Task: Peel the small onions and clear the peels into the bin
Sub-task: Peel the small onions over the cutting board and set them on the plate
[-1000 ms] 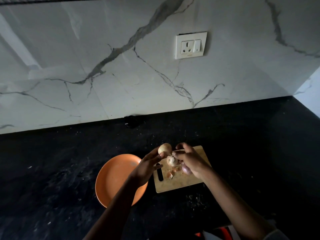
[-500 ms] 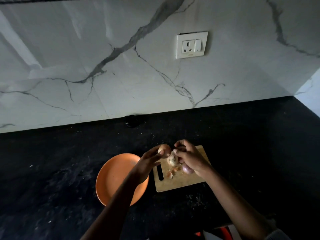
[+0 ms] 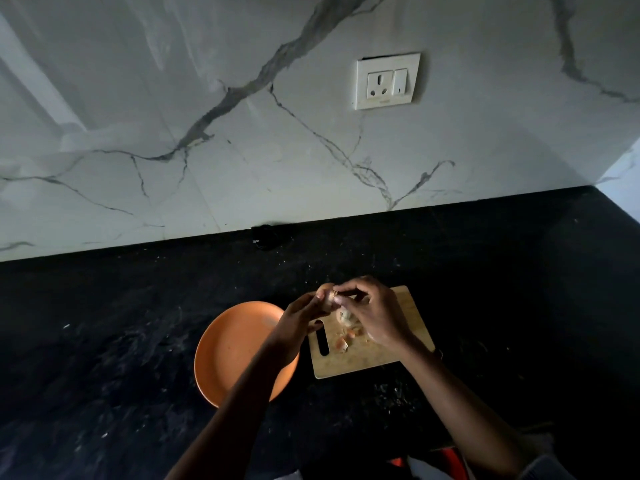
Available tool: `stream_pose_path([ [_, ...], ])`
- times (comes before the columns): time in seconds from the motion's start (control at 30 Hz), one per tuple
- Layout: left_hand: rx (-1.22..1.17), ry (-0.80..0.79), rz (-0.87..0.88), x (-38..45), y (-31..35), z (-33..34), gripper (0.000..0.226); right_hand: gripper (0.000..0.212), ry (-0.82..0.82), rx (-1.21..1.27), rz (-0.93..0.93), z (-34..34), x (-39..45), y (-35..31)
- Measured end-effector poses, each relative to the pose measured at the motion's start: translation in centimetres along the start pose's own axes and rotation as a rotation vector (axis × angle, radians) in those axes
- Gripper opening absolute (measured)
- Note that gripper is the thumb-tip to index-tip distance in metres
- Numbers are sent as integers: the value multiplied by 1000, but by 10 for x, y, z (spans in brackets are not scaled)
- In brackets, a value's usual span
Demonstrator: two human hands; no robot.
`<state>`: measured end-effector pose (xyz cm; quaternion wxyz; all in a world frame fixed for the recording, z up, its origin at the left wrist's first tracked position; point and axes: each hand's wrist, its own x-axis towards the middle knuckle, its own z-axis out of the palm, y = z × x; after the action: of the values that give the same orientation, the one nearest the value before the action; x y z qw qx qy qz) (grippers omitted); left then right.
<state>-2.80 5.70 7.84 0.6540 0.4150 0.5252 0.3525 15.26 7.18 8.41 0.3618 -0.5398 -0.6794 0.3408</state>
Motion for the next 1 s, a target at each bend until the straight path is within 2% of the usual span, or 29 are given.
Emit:
stream_pose_path([
  [0.17, 18, 34, -11, 3, 0, 6, 58, 9, 102, 4, 23, 3, 6, 2],
  [0.37, 0, 59, -43, 6, -1, 11, 50, 8, 142, 22, 83, 5, 6, 0],
  [0.67, -34, 35, -49, 8, -1, 14, 52, 13, 94, -284, -48, 0, 9, -4],
  [0.77, -17, 31, -34, 9, -3, 13, 57, 17, 88, -373, -18, 5, 7, -2],
  [1.0, -14, 27, -56, 9, -6, 10, 44, 18, 69, -359, 71, 6, 6, 2],
])
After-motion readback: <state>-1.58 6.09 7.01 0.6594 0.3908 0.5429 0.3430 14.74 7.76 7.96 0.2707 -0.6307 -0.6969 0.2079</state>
